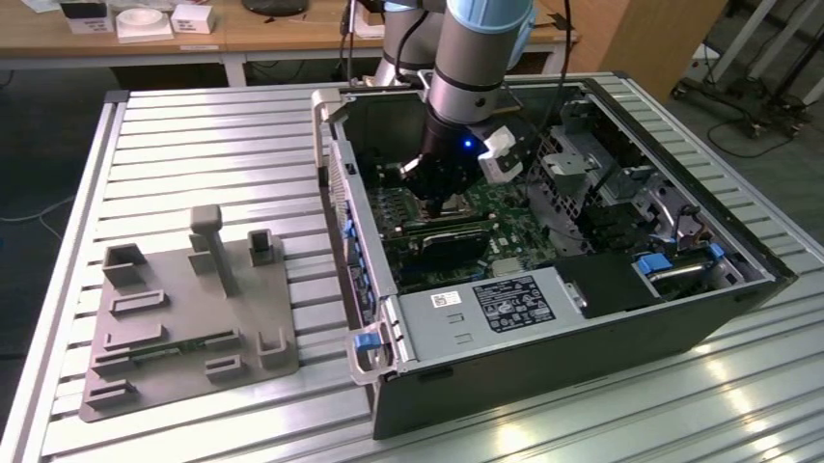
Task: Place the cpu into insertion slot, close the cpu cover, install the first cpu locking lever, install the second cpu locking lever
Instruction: 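Install the second cpu locking lever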
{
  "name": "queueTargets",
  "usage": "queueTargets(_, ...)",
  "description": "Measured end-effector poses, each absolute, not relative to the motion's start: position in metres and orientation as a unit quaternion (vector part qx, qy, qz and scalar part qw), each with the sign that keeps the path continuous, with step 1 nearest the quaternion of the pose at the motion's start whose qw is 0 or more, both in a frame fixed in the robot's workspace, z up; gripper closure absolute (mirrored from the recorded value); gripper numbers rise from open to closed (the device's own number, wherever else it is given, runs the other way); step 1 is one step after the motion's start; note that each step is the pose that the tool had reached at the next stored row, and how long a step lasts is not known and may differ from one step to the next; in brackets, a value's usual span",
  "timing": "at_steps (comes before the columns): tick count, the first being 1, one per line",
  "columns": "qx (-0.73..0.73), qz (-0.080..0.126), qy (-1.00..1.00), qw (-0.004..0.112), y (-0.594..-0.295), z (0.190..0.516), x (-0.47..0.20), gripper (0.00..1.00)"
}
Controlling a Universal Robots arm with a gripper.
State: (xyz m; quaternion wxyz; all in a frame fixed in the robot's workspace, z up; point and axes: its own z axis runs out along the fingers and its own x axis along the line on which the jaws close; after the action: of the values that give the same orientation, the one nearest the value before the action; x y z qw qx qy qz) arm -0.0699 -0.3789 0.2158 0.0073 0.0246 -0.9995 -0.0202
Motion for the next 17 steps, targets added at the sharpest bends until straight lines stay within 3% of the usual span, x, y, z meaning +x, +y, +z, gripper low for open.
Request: queueTargets(17,0.025,-0.02,-0.999,0.007,-0.3789,0.2132,-0.0793,0.9)
